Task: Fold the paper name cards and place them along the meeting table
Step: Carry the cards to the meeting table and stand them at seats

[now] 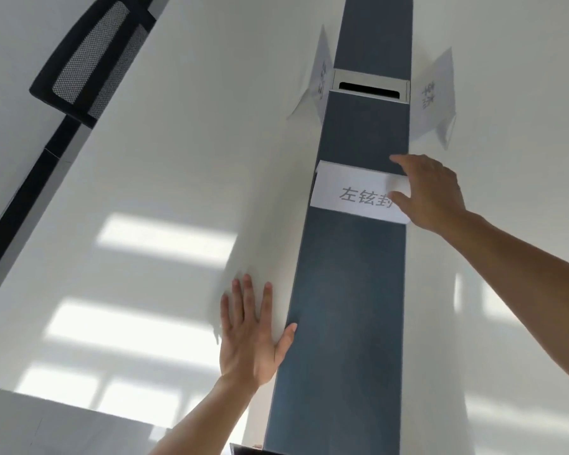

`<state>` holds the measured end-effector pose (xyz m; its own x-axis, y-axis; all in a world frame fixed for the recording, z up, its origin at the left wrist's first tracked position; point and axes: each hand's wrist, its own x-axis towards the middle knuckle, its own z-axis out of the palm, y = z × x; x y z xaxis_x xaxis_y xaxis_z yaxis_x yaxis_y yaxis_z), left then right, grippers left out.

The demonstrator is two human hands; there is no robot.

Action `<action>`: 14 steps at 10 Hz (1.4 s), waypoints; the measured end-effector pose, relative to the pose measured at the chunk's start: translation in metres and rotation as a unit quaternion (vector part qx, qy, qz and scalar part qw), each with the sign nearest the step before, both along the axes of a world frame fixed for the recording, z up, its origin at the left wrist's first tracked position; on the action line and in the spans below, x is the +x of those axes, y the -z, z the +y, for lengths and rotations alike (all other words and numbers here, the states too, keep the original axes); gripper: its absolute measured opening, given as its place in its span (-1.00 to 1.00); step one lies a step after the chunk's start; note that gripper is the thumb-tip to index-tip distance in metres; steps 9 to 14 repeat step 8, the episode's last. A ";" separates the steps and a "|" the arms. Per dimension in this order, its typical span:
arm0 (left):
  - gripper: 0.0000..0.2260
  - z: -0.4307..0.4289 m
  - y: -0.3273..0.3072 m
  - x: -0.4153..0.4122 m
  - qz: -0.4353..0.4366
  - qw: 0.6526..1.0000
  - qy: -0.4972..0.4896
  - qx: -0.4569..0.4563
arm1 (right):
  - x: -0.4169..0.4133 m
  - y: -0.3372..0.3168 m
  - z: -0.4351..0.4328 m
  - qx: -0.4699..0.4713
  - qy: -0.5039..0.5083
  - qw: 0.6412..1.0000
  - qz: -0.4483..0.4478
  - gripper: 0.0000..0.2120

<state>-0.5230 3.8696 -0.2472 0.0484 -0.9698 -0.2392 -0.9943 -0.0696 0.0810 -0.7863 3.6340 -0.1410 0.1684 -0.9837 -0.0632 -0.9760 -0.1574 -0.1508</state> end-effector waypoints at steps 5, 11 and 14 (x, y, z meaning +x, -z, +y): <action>-0.28 0.001 0.001 0.001 -0.005 1.000 -0.001 -0.010 | 0.016 0.021 0.018 -0.044 0.002 0.998 0.041 -0.64; -0.28 0.002 -0.001 -0.001 0.005 1.000 -0.014 -0.002 | 0.021 0.003 0.028 -0.009 0.013 0.999 0.045 -0.41; -0.28 0.002 -0.001 -0.001 0.005 1.000 -0.014 -0.002 | 0.021 0.003 0.028 -0.009 0.013 0.999 0.045 -0.41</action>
